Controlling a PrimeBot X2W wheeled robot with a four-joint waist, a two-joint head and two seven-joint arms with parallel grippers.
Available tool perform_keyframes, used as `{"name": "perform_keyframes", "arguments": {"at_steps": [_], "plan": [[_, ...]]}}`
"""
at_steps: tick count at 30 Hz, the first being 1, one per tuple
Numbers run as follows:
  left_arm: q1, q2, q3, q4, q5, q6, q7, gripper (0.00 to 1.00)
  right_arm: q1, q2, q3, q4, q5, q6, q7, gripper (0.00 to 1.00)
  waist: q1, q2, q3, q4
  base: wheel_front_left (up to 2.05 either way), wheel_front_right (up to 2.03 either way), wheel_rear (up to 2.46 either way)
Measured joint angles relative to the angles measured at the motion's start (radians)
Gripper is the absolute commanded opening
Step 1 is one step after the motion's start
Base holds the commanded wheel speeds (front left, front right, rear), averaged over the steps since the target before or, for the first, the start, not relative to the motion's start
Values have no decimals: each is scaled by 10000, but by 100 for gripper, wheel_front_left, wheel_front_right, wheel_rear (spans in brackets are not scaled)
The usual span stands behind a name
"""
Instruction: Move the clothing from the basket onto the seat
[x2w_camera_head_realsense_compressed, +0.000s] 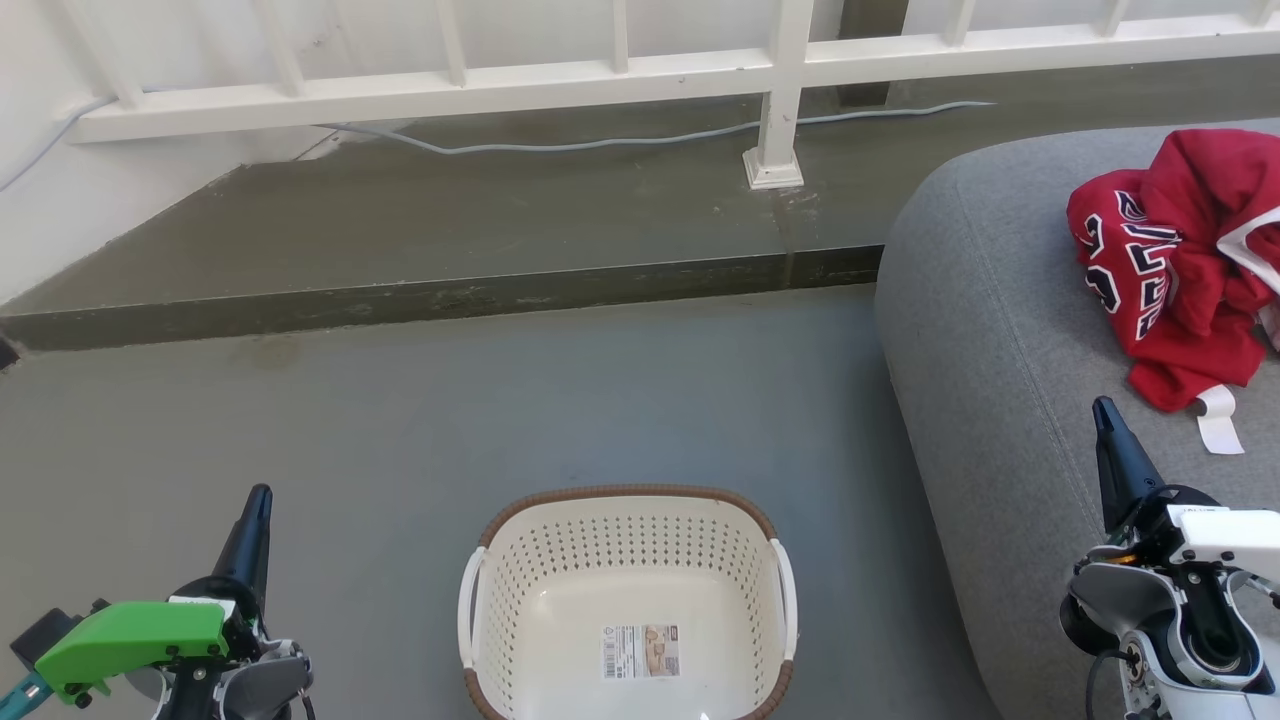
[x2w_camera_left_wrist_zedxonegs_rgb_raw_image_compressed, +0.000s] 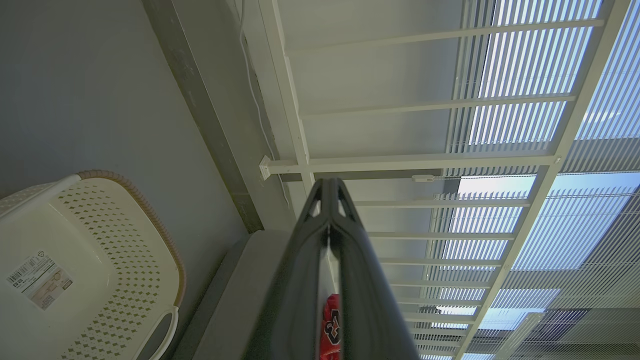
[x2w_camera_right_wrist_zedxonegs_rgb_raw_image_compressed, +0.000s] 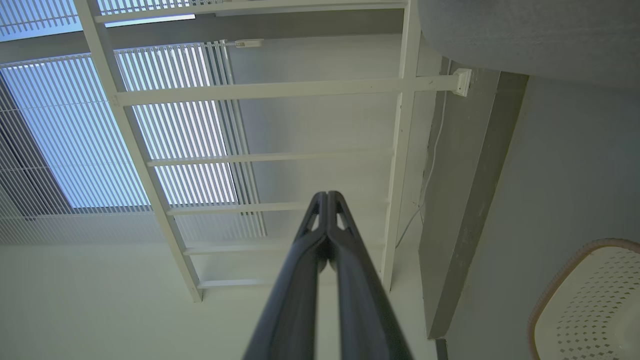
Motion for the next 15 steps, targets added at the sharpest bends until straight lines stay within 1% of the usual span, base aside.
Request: {"name": "perform_keyframes", "arguments": {"at_steps": [15], "plan": [[-8, -6, 6, 10, 0, -2, 0, 0, 0, 0, -8, 0, 0, 0, 2, 0, 0, 0, 0, 0, 0, 0, 0]]}}
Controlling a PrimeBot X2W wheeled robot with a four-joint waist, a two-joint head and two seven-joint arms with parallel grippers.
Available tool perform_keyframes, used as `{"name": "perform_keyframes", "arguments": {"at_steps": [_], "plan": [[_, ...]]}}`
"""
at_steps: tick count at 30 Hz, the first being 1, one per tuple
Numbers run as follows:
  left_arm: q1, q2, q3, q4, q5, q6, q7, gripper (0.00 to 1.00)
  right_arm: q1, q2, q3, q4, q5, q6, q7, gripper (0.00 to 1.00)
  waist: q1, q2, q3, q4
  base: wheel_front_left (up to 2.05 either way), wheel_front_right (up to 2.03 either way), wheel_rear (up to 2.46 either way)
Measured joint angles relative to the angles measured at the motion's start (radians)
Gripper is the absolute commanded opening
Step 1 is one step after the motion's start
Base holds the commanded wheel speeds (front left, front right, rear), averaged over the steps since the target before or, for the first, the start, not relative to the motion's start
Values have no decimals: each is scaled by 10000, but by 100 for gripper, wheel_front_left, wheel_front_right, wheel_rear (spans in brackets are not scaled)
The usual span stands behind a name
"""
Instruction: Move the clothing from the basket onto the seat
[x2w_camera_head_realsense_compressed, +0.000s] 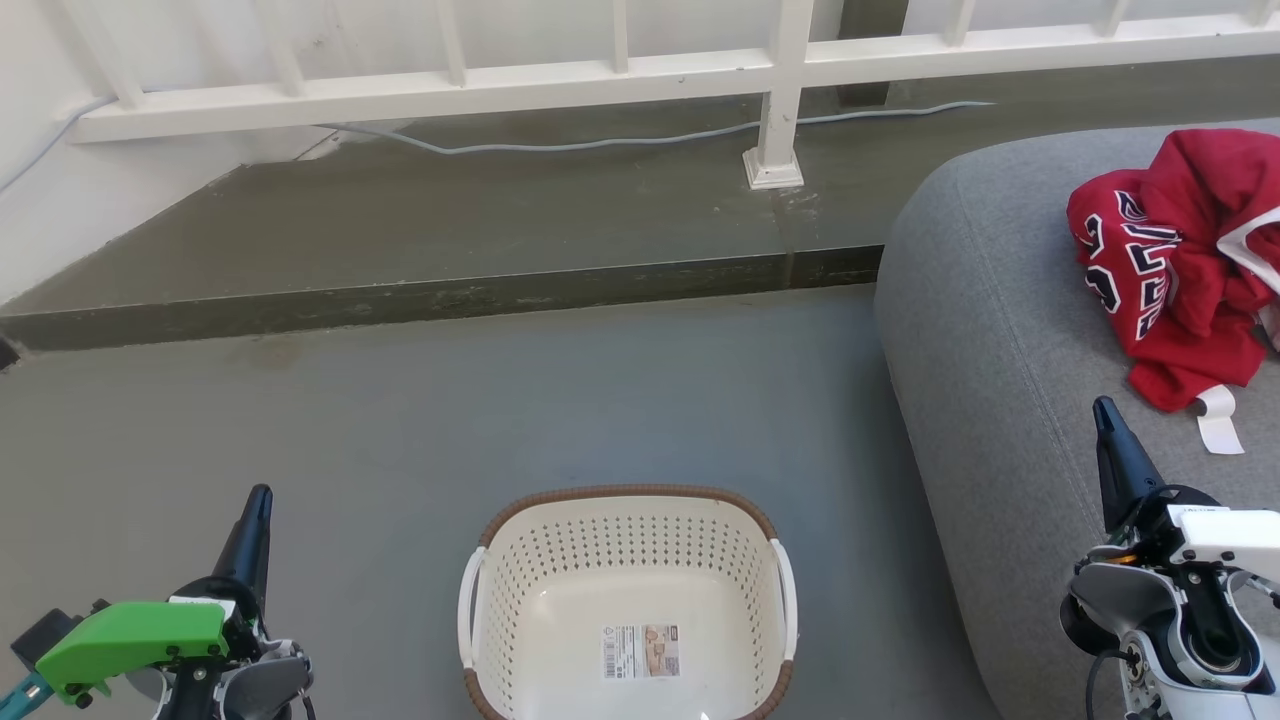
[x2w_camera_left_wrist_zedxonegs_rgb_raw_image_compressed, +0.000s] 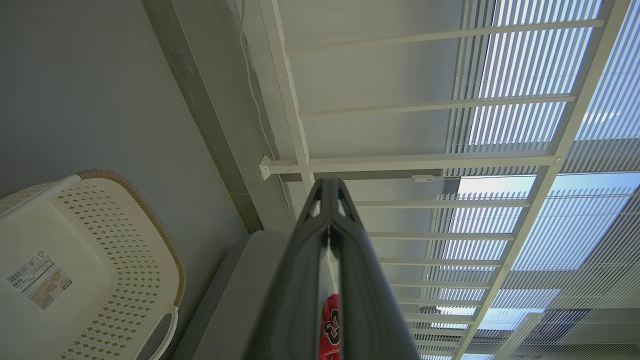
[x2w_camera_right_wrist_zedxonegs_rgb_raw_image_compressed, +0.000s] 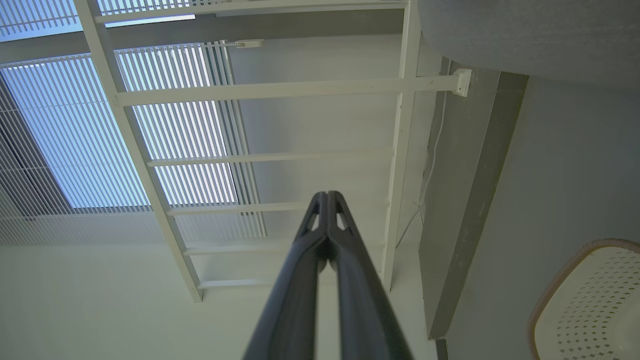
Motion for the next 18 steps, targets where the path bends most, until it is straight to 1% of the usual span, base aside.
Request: {"name": "perform_keyframes", "arguments": {"at_steps": [18], "plan": [[-1, -35, 8, 15, 0, 0, 0, 0, 0, 0, -15, 0, 0, 0, 0, 0, 0, 0, 0, 0, 0, 0, 0]]}}
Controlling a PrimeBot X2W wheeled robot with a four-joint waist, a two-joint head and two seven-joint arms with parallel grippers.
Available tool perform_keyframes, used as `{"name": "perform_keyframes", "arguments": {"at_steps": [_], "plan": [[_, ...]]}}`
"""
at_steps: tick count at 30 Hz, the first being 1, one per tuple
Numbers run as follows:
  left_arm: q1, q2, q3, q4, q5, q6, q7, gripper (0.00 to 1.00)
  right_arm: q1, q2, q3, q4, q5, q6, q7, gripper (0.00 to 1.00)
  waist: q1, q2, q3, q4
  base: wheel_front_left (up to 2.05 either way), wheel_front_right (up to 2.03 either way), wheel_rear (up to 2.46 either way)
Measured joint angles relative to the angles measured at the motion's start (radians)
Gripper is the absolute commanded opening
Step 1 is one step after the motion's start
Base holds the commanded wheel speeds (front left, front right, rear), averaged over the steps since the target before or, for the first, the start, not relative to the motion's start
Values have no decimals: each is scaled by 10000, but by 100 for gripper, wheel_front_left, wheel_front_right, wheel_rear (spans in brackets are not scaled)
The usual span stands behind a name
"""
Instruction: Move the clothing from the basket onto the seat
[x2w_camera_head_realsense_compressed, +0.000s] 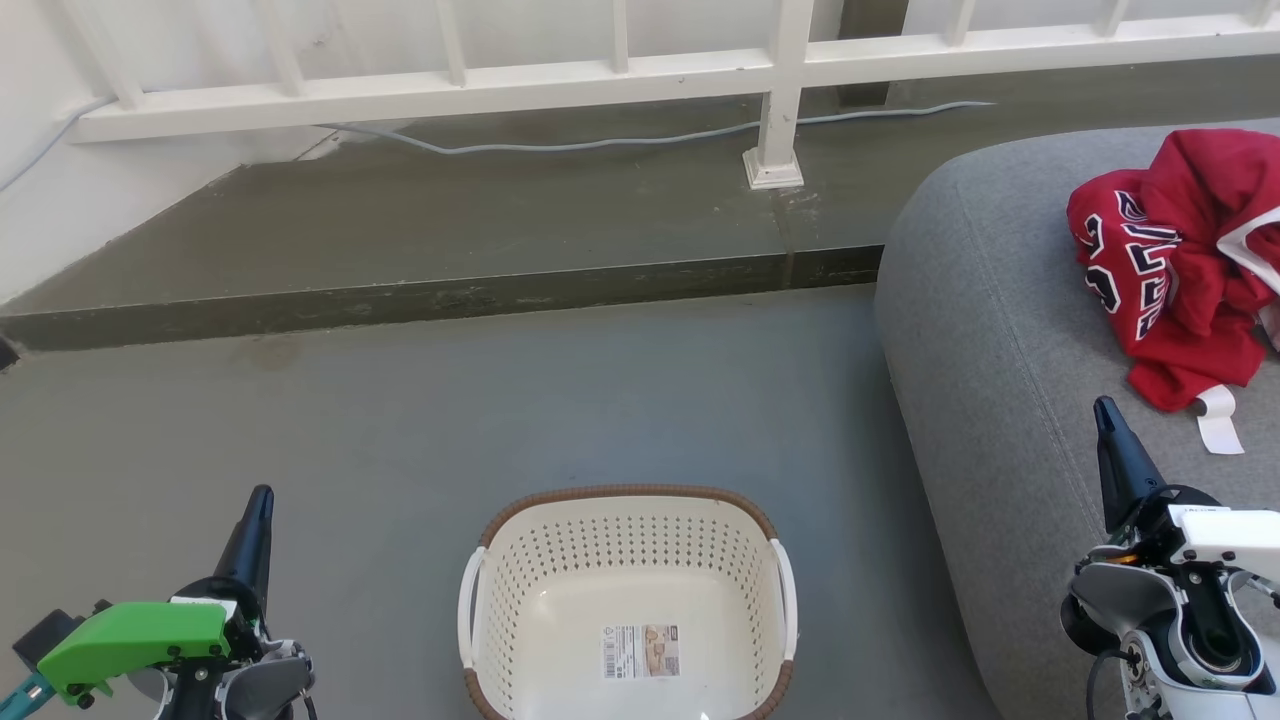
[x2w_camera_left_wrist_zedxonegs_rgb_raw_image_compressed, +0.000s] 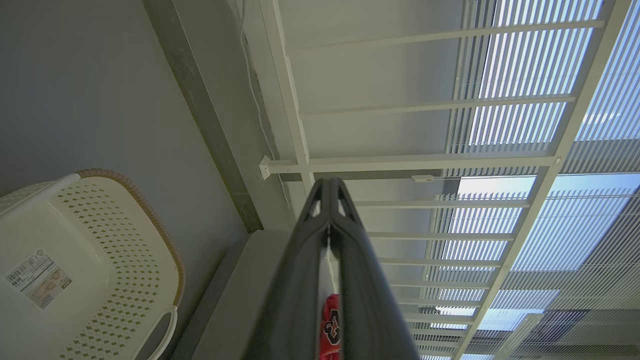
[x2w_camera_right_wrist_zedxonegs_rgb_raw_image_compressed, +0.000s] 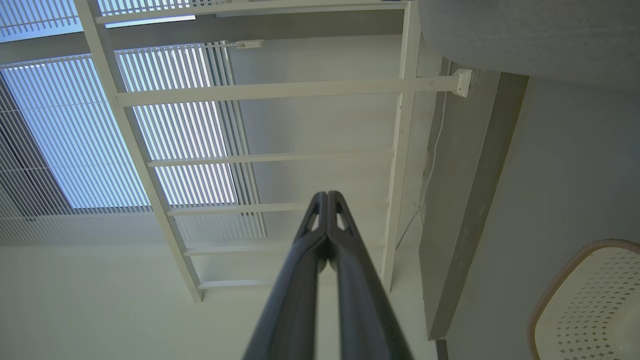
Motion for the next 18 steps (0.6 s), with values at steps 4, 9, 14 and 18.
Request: {"name": "perform_keyframes", "arguments": {"at_steps": [4, 9, 14, 18], "plan": [[0, 0, 2, 2, 0, 0, 0, 0, 0, 0, -2, 0, 0, 0, 0, 0, 0, 0, 0, 0, 0, 0, 0], [0, -4, 4, 2, 0, 0, 0, 0, 0, 0, -6, 0, 0, 0, 0, 0, 0, 0, 0, 0, 0, 0, 0], [0, -6, 8, 4, 0, -2, 0, 0, 0, 0, -12, 0, 0, 0, 0, 0, 0, 0, 0, 0, 0, 0, 0], [-1, -8, 10, 6, 0, -2, 0, 0, 0, 0, -17, 0, 0, 0, 0, 0, 0, 0, 0, 0, 0, 0, 0]]}}
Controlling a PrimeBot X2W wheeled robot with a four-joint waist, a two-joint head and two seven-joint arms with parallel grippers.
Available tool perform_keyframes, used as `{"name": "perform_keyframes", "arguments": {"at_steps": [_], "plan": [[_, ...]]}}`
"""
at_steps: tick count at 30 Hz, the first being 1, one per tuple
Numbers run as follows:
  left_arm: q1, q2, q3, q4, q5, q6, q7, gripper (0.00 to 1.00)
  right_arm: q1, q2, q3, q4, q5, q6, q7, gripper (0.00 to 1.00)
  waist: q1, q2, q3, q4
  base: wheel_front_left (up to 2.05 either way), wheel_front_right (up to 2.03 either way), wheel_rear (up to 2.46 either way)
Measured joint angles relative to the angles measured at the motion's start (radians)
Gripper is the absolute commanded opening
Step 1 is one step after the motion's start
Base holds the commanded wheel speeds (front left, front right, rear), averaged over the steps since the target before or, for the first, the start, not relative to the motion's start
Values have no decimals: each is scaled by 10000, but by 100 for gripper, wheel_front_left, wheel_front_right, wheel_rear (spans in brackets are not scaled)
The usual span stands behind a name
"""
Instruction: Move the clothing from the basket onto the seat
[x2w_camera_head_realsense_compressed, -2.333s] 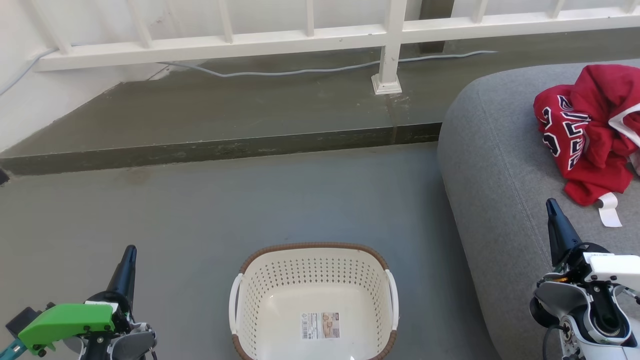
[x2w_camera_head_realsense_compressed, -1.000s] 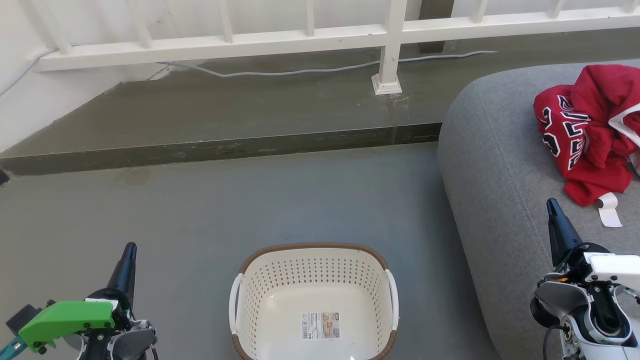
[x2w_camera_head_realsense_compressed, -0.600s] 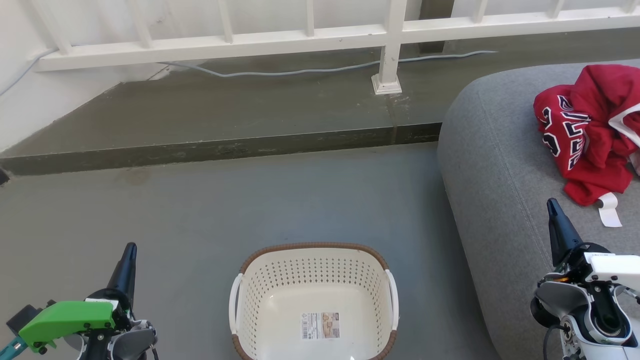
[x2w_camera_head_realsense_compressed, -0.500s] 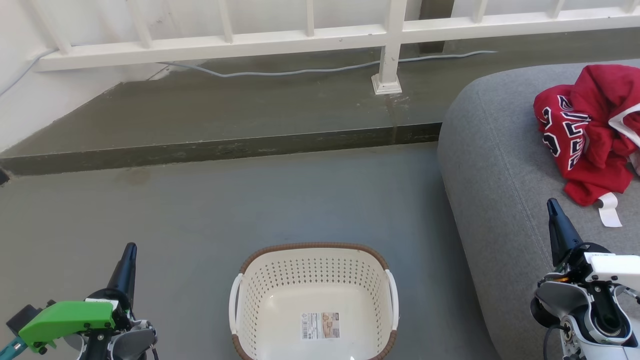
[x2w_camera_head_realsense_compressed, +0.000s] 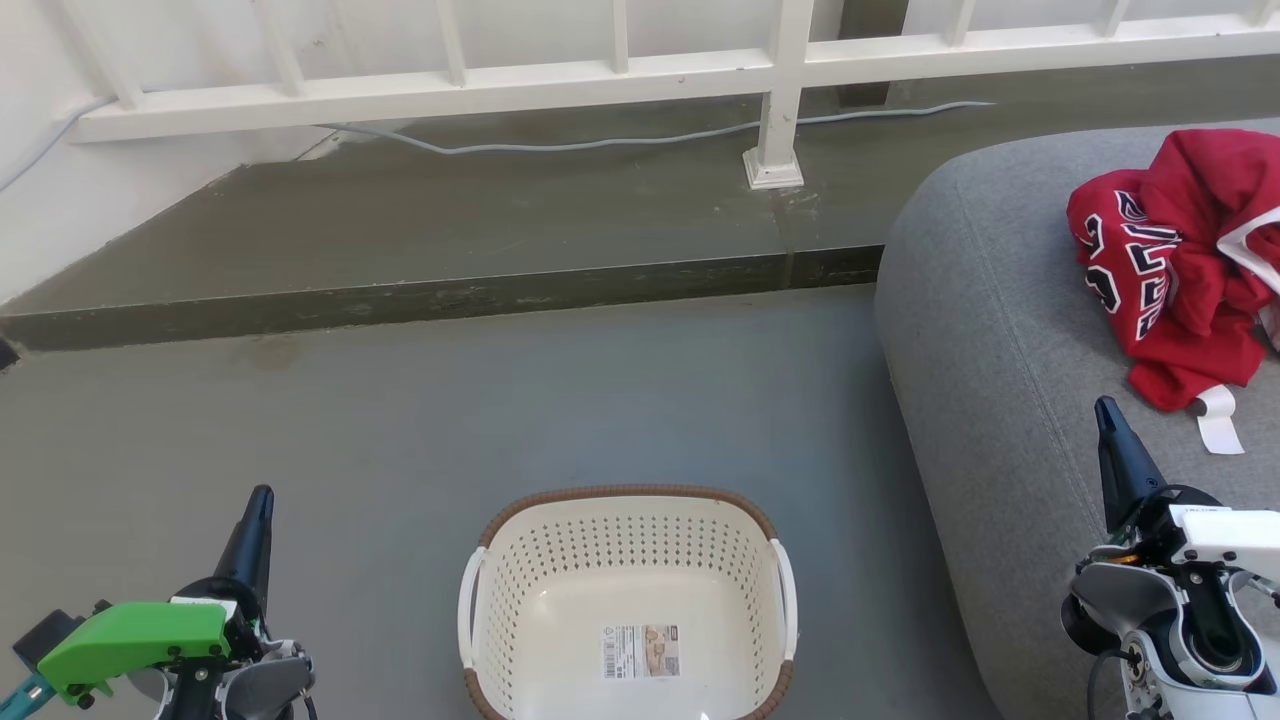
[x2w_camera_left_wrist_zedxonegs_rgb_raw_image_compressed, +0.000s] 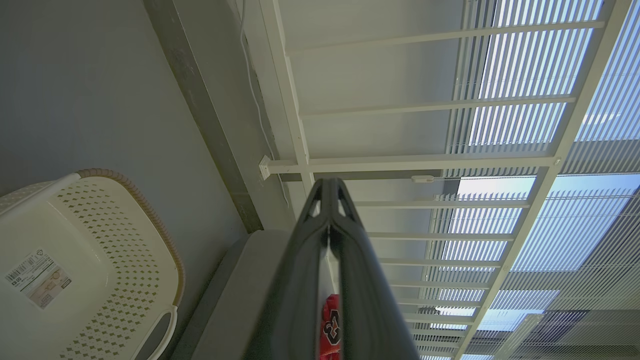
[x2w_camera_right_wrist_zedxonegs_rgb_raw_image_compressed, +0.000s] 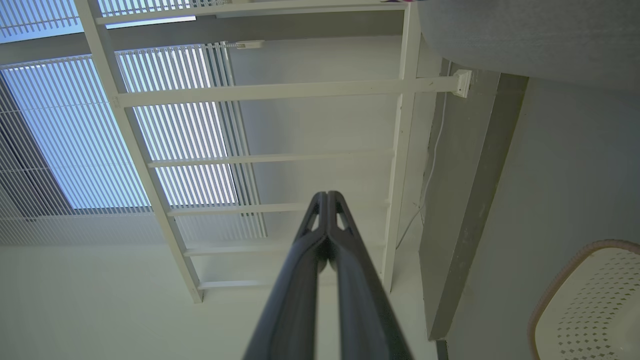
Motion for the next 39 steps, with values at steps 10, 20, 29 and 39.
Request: {"name": "perform_keyframes", "arguments": {"at_steps": [10, 20, 29, 39], "plan": [[-1, -19, 6, 0, 0, 0, 2, 0, 0, 2, -6, 0, 0, 0, 0, 0, 0, 0, 0, 0, 0, 0, 0], [-1, -44, 23, -2, 0, 0, 2, 0, 0, 2, -10, -2, 0, 0, 2, 0, 0, 0, 1, 1, 0, 0, 0], [-1, -46, 33, -4, 0, 0, 2, 0, 0, 2, -19, -2, 0, 0, 2, 0, 0, 0, 1, 1, 0, 0, 0], [-2, -48, 40, -10, 0, 0, 4, 0, 0, 4, -29, -2, 0, 0, 2, 0, 0, 0, 2, 1, 0, 0, 0]]}}
